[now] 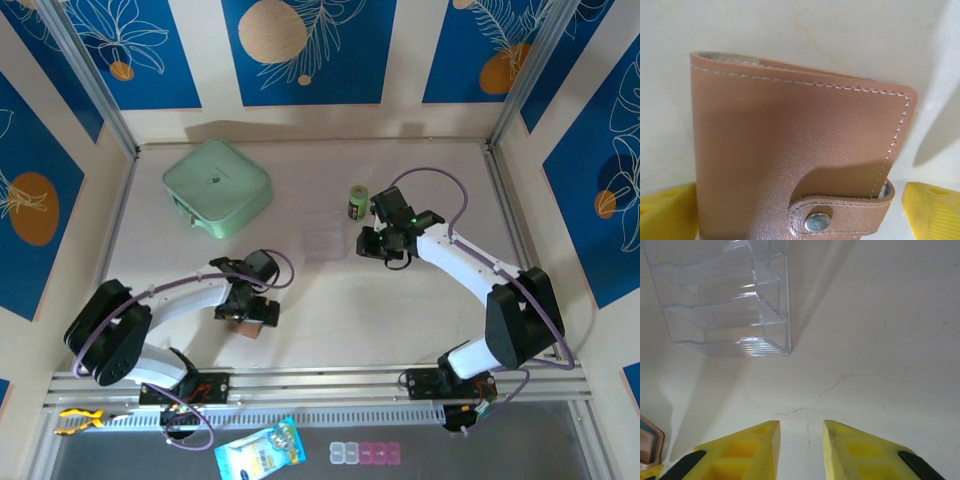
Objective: Take the credit cards out of the card holder
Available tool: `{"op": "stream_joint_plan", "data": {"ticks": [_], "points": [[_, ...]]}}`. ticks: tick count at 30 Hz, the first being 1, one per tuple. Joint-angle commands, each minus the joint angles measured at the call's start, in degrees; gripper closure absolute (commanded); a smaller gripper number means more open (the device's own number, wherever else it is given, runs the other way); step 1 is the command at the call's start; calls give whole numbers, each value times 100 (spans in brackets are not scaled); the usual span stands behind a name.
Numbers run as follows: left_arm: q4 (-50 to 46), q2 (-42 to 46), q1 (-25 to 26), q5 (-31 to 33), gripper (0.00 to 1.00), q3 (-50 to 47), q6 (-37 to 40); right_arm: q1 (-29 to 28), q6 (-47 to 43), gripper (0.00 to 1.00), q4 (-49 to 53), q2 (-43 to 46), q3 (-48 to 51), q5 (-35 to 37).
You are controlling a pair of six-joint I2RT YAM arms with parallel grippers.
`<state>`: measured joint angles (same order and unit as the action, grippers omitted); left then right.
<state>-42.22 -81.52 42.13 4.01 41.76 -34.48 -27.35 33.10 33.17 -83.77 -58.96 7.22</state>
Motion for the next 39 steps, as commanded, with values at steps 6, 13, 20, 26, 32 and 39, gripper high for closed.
{"op": "stream_joint_plan", "data": {"ticks": [6,13,20,26,32,39], "points": [[-427,-193,291,378,16,274,-333,62,39,71,-179,227,192,-175],[-500,-247,505,260,22,573,-469,83,-100,71,-60,394,285,94],[-550,-573,860,75,21,1232,-803,219,-284,71,-29,758,534,325],[-384,-1128,1158,-85,21,1785,-1187,444,-450,70,-128,996,793,142],[-420,-1759,1392,-55,21,2435,-1496,764,-598,70,-283,1266,1008,-72],[-227,-2081,1507,-373,20,2639,-1902,921,-744,69,-372,1318,1062,-266]]}}
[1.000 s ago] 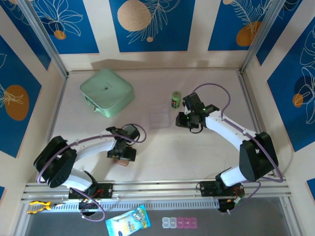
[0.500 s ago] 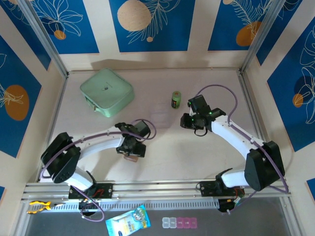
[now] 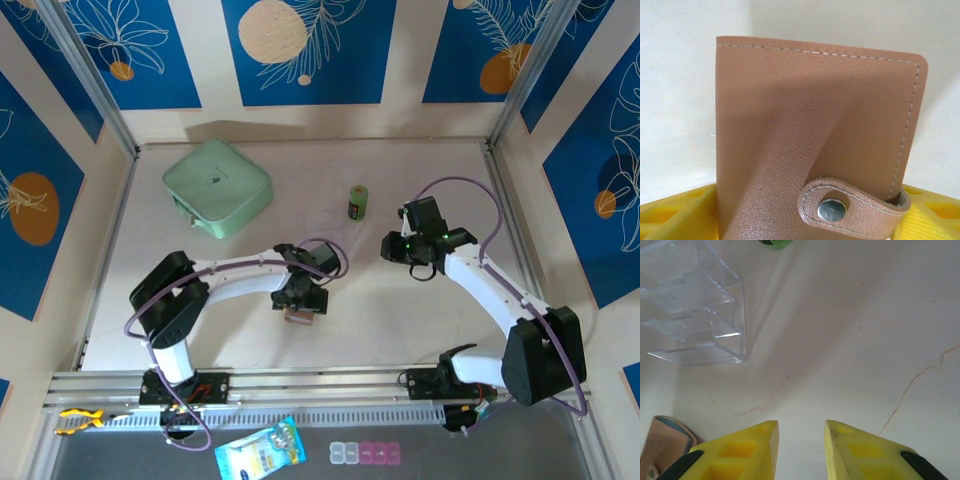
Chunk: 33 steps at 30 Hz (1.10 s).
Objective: Take the credit cards out of the card holder
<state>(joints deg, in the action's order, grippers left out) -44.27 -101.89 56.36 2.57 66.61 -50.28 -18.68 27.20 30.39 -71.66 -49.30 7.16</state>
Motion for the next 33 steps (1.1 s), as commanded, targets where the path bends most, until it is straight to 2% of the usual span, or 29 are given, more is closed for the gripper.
{"op": "stream_joint_plan", "data": {"ticks": [1,6,15,22,27,33], "points": [[57,-51,85,-292,19,144,-365,87,-149,69,-124,117,123,-312],[157,-84,191,-292,13,187,-471,120,-136,69,-128,169,201,-445],[209,337,208,-135,9,89,-410,-53,10,67,157,378,164,-496],[682,1013,169,-3,9,-276,-198,-535,396,67,620,559,-35,-485],[1205,1802,89,197,9,-818,15,-1007,852,66,716,662,-68,-553],[1832,2766,-368,-61,10,-1619,163,-1741,1382,66,1062,409,-369,-318]]}}
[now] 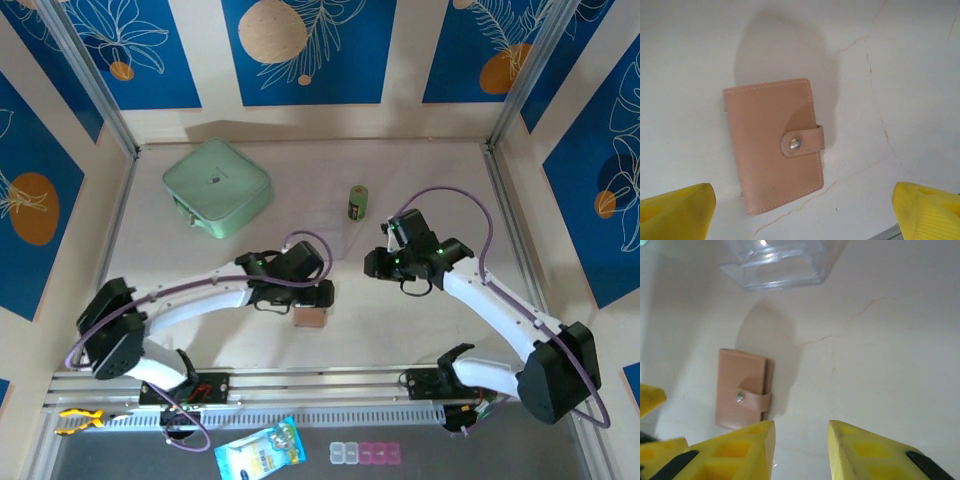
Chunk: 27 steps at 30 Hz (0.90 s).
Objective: Take the credit cards out of the card holder
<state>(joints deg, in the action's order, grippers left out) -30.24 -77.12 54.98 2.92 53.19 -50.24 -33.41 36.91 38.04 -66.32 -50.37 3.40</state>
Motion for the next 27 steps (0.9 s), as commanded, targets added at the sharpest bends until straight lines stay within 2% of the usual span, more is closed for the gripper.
{"op": "stream_joint_plan", "data": {"ticks": [1,4,7,9,16,20,27], "points": [[630,430,-326,-208,10,-432,177,-409,497,66,342,-214,-333,115],[1197,766,-516,-448,16,-877,144,-767,667,66,520,-568,-561,258],[1429,1030,-685,-473,28,-1279,-180,-1131,768,66,629,-965,-819,337],[1667,1194,-824,-687,38,-1601,-386,-1374,933,66,721,-1235,-1021,442],[2521,1460,-1312,-1488,61,-2382,-582,-1919,1582,68,903,-2374,-1772,573],[2897,1242,-1448,-1944,68,-2537,-557,-2085,1830,69,1192,-3077,-2333,629],[3322,752,-1706,-2303,80,-2591,-548,-2205,1893,69,1288,-3817,-2727,472]]}}
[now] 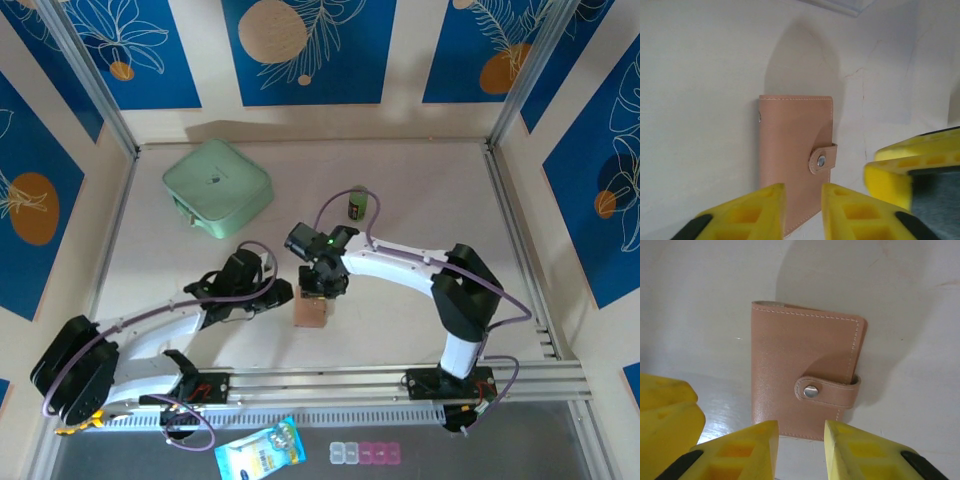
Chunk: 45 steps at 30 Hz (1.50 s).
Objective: Take the credit cards out of the card holder
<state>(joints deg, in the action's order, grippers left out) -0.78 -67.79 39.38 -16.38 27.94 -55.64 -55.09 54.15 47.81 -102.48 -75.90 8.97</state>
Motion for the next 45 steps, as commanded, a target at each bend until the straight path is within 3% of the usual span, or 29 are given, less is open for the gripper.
{"op": "stream_joint_plan", "data": {"ticks": [1,11,23,31,45], "points": [[475,-275,-186,-455,81,-85,-9,-37,168,70,324,-270,-218,-97],[1443,-880,-216,-1051,97,-367,-380,-38,204,68,391,-561,-233,-44],[717,-966,-269,-995,100,-145,-34,-35,61,66,291,-859,-505,-168],[887,-1112,-291,-1190,100,-78,-79,28,27,66,272,-1124,-464,-203],[1343,-1517,-290,-1445,100,-114,-264,3,-36,82,260,-1190,-386,-168]]}}
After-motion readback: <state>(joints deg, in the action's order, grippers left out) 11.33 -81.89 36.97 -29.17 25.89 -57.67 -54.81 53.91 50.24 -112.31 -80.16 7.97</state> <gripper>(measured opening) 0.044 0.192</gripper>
